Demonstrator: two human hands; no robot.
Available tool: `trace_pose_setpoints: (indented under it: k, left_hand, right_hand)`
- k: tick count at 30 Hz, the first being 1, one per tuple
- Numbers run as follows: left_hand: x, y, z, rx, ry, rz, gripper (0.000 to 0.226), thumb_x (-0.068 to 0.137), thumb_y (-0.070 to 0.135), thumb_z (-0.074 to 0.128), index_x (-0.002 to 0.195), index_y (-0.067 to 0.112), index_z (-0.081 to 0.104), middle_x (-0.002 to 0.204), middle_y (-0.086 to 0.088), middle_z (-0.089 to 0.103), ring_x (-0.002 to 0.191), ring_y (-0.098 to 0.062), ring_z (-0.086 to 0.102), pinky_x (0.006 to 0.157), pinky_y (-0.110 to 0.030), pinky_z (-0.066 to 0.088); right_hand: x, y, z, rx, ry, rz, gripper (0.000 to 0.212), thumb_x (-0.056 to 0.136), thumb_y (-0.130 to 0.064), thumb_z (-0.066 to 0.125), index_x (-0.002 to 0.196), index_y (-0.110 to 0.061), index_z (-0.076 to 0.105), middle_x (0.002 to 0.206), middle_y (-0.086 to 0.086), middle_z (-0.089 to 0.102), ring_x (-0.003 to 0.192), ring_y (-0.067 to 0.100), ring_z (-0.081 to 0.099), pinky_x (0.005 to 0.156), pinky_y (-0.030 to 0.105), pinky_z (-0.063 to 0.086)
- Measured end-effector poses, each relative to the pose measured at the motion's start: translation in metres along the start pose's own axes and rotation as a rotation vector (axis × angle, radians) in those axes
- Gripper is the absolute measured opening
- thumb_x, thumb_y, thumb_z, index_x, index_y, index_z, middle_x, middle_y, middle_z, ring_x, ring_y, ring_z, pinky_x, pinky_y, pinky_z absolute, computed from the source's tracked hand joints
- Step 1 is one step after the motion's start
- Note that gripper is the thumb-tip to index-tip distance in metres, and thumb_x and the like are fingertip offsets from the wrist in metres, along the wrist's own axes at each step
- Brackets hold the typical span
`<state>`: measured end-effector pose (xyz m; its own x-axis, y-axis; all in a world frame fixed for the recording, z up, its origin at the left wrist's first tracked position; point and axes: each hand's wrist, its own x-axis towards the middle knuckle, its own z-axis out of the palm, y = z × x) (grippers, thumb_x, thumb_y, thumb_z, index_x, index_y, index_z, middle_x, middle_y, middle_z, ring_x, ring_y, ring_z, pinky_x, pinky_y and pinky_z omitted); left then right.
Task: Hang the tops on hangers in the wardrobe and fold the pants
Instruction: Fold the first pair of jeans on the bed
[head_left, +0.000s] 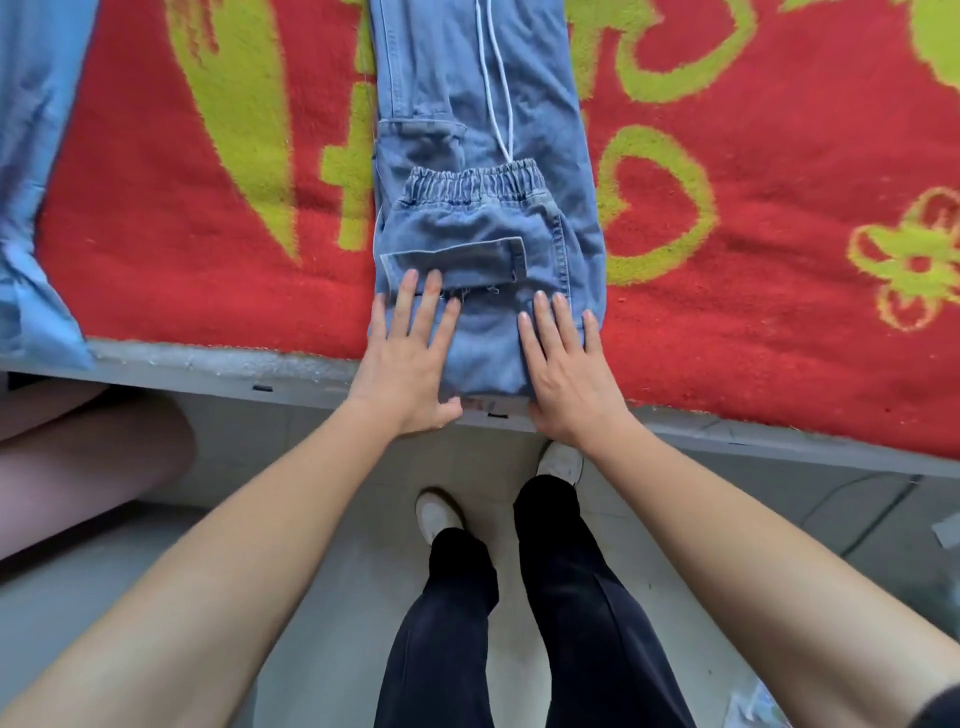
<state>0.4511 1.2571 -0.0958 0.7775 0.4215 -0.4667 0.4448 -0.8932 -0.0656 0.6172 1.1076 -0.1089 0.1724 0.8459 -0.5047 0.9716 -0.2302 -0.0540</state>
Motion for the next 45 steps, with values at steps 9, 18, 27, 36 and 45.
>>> trace_pose_setpoints:
  k: [9, 18, 27, 36, 45]
  left_hand:
    - [0.016, -0.003, -0.010, -0.082, -0.152, -0.035, 0.096, 0.084, 0.023, 0.069, 0.156, 0.016, 0.006, 0.163, -0.015, -0.013, 0.149, -0.037, -0.011, 0.119, -0.054, 0.013]
    - [-0.025, 0.002, -0.116, -0.414, -0.457, -0.026, 0.072, 0.086, 0.005, 0.047, 0.154, 0.020, 0.028, 0.164, -0.008, 0.009, 0.151, -0.028, 0.010, 0.119, -0.040, 0.021]
    - [-0.047, -0.013, -0.179, -0.688, -0.386, -0.191, 0.047, 0.068, 0.018, 0.072, 0.114, 0.023, 0.065, 0.107, -0.004, 0.066, 0.098, -0.025, 0.061, 0.081, -0.035, 0.054]
    - [0.056, -0.088, -0.192, -0.549, 0.232, -0.510, 0.049, 0.078, 0.031, 0.065, 0.124, 0.021, 0.054, 0.117, -0.010, 0.060, 0.107, -0.034, 0.056, 0.085, -0.043, 0.049]
    - [0.089, -0.079, -0.105, -0.564, -0.230, -0.253, 0.075, 0.093, 0.064, 0.040, 0.156, 0.037, 0.008, 0.164, -0.001, -0.017, 0.151, -0.027, 0.003, 0.119, -0.055, 0.013]
  right_hand:
    - [0.005, 0.010, -0.018, 0.040, -0.147, -0.060, 0.078, 0.095, -0.014, 0.049, 0.159, -0.009, 0.004, 0.166, 0.017, 0.001, 0.153, 0.033, 0.005, 0.121, 0.048, 0.021]
    - [-0.046, 0.031, -0.118, 0.368, -0.254, -0.051, 0.032, 0.085, -0.019, 0.053, 0.112, -0.018, 0.069, 0.112, 0.012, 0.070, 0.108, 0.035, 0.061, 0.077, 0.034, 0.047]
    - [-0.053, 0.070, -0.192, 0.530, -0.275, -0.035, 0.024, 0.074, -0.032, 0.066, 0.093, -0.018, 0.072, 0.083, 0.007, 0.071, 0.083, 0.028, 0.063, 0.070, 0.035, 0.052]
    - [0.062, 0.097, -0.211, 0.821, 0.408, 0.350, 0.072, 0.086, -0.031, 0.063, 0.151, -0.017, 0.036, 0.141, 0.012, 0.048, 0.128, 0.029, 0.049, 0.103, 0.037, 0.040]
    - [0.092, 0.062, -0.136, 0.304, -0.162, 0.112, 0.085, 0.087, -0.028, 0.062, 0.159, -0.027, 0.017, 0.159, 0.013, 0.024, 0.143, 0.034, 0.028, 0.110, 0.044, 0.040]
